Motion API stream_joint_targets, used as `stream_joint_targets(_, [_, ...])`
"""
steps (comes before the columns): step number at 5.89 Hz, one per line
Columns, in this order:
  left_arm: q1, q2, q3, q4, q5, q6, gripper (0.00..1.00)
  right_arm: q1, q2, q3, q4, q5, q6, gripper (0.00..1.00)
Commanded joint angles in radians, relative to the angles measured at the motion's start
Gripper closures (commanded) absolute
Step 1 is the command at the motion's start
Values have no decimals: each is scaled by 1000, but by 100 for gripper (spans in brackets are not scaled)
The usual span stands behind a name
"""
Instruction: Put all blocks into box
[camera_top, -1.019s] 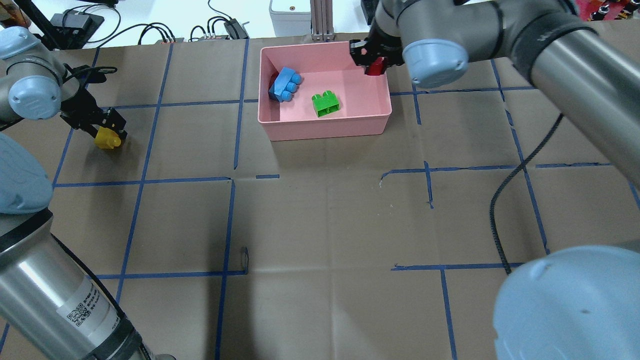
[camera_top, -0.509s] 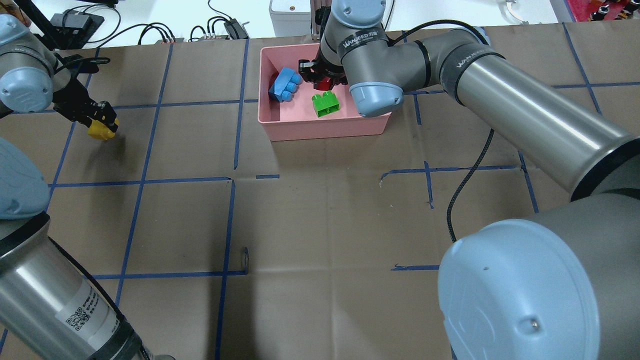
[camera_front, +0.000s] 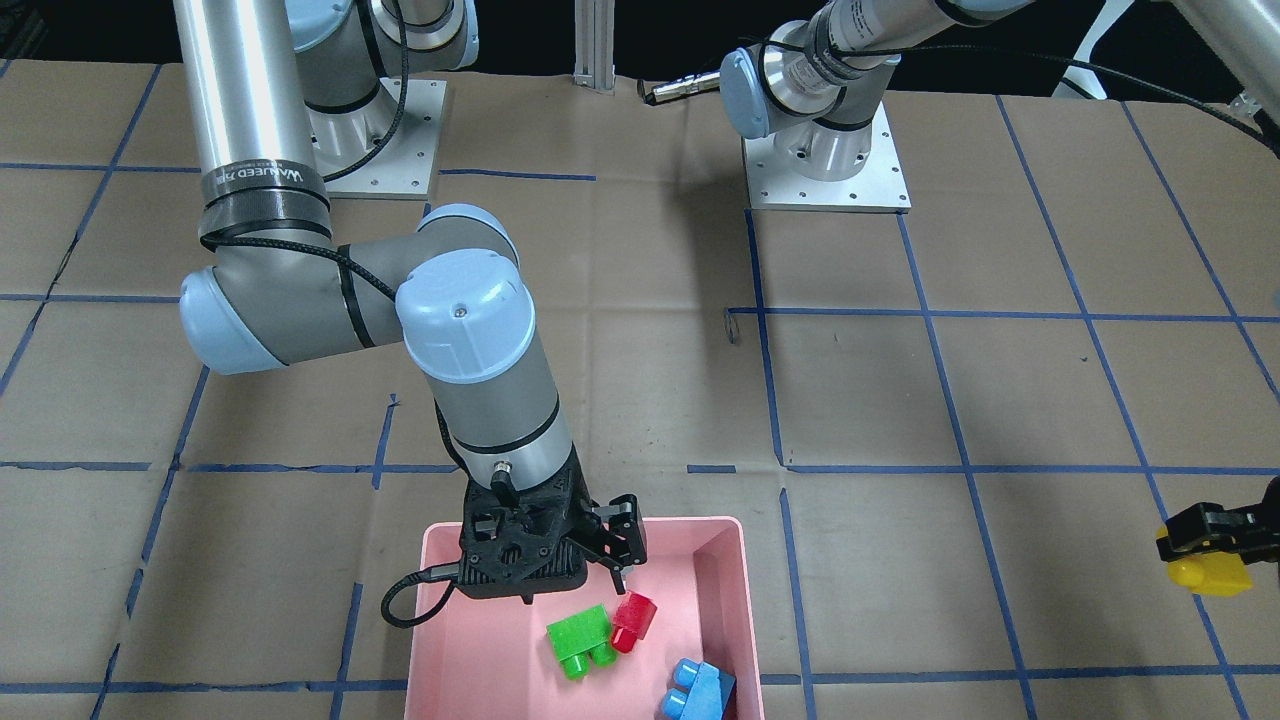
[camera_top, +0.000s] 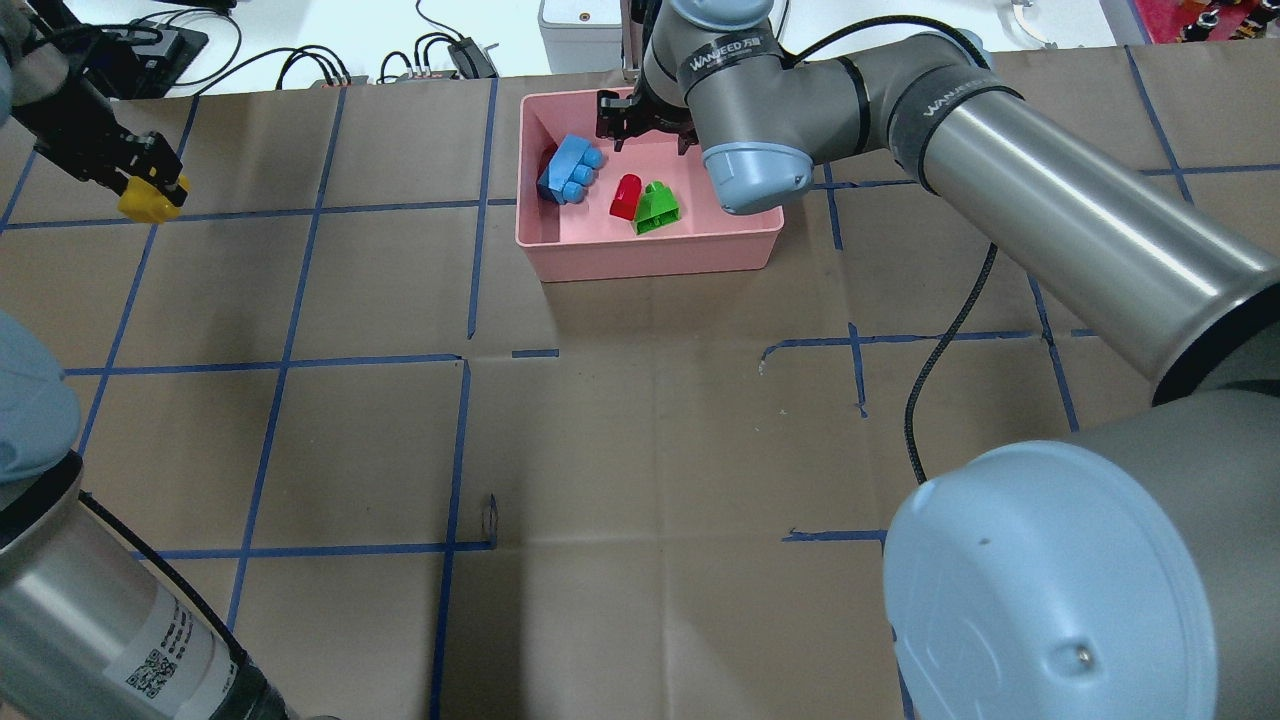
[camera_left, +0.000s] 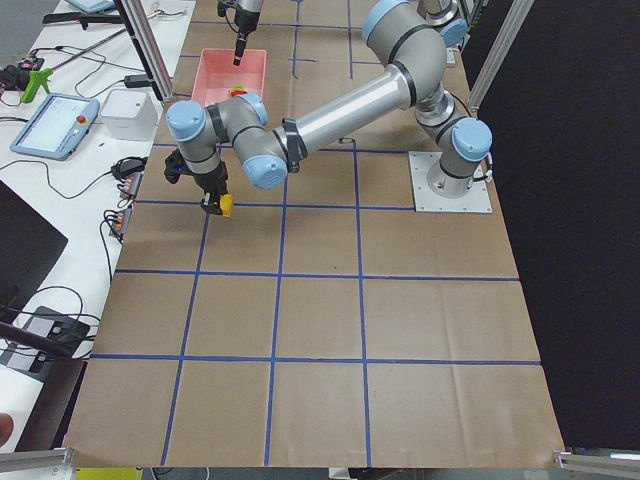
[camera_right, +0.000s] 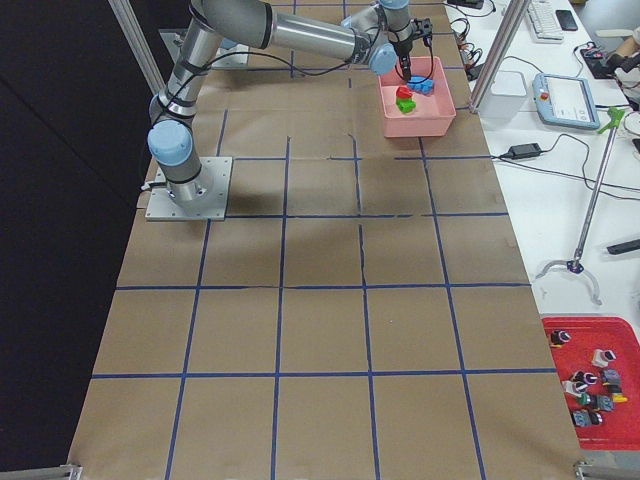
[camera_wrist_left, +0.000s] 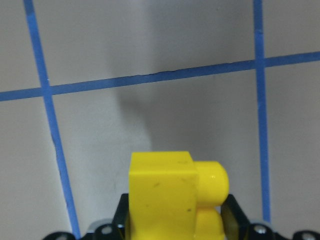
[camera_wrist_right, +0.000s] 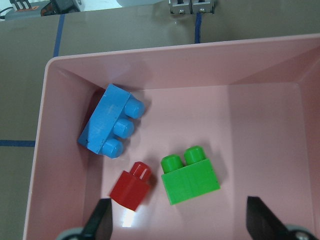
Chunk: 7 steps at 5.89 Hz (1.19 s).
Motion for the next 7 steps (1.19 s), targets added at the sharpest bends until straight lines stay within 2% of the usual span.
stream_joint_targets(1, [-187,4,88,-75,-1,-243,83,-45,-134,-2,280,-72,-37,0])
stream_joint_targets(2, [-305,-5,89,-66,-19,-381,83,-83,-220,6,501,-117,-130,0])
stream_joint_targets(3, [-412,-24,97,-31,-71,-489,83,-120,-274,7,613,-146,-293,0])
stream_joint_targets(4, [-509,-67,132,-5,-72,-564,83,-158,-309,7,776,-148,-297,0])
stream_joint_targets(5, [-569,-131,179,0,-70,-643,83,-181,-366,7,867,-148,-307,0])
stream_joint_targets(6, [-603,-205,195,56,-63,-669,82,-191,-453,12,964,-139,-309,0])
stream_joint_targets(7, [-628,-260,186,166,-40,-675,74,-203,-489,13,1012,-136,-309,0])
